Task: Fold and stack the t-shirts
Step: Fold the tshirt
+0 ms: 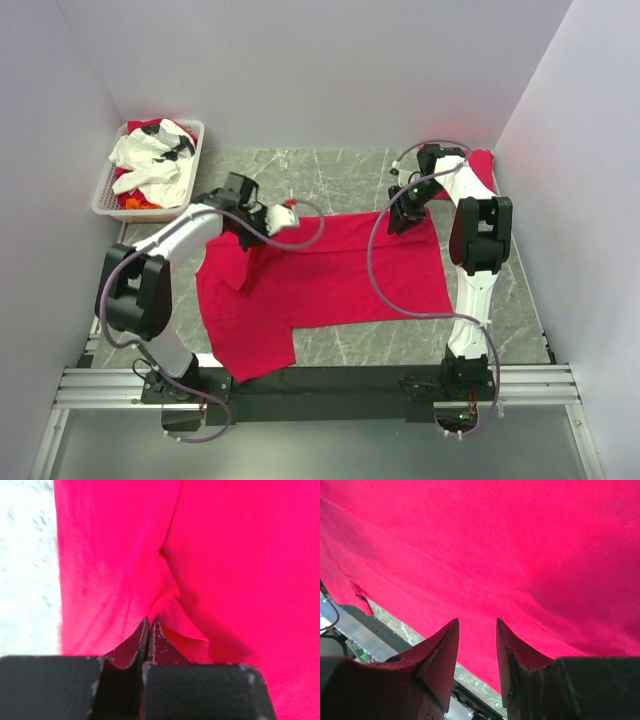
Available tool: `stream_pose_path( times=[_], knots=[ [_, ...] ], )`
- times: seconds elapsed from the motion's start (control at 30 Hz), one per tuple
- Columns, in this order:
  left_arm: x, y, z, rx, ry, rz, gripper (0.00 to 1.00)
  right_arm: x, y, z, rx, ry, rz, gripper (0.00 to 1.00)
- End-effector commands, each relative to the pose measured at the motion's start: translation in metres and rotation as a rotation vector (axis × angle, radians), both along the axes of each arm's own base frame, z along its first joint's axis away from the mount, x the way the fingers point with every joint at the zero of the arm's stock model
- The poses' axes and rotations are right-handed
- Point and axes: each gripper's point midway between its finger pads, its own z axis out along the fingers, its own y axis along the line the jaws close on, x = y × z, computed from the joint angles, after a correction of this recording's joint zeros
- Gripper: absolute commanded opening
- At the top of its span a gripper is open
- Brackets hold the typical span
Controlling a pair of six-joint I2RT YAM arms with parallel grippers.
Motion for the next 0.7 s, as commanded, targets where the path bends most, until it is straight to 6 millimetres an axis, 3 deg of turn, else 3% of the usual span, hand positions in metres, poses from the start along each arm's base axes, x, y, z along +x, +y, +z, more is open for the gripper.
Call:
stream_pose_path(
  times=[0.0, 0.13, 0.3, 0.37, 0.43, 0.53, 0.67],
  knots=[
    [-0.018, -0.011, 0.006, -0.232, 0.266, 0.091, 0.01, -0.003, 0.001, -0.001, 0.026, 0.019, -0.003, 0.42],
    [-0.017, -0.008, 0.008, -0.401, 0.457, 0.21, 0.01, -0.005, 0.001, -0.002, 0.027, 0.025, -0.001, 0.42],
    [0.006, 0.013, 0.002, -0.551, 0.592, 0.38, 0.01, -0.007, 0.002, -0.002, 0.032, 0.026, 0.002, 0.42],
    [0.017, 0.022, -0.005, -0.56, 0.602, 0.43, 0.08, -0.007, 0.002, -0.002, 0.036, 0.03, 0.002, 0.42],
    [0.032, 0.027, -0.004, -0.57, 0.586, 0.472, 0.23, -0.008, 0.001, -0.003, 0.035, 0.033, 0.0, 0.42],
    [0.042, 0.032, 0.002, -0.592, 0.592, 0.503, 0.35, -0.009, 0.002, -0.004, 0.036, 0.036, 0.003, 0.42],
    [0.049, 0.04, 0.0, -0.576, 0.574, 0.549, 0.42, -0.009, 0.003, -0.004, 0.037, 0.04, 0.004, 0.43]
  ],
)
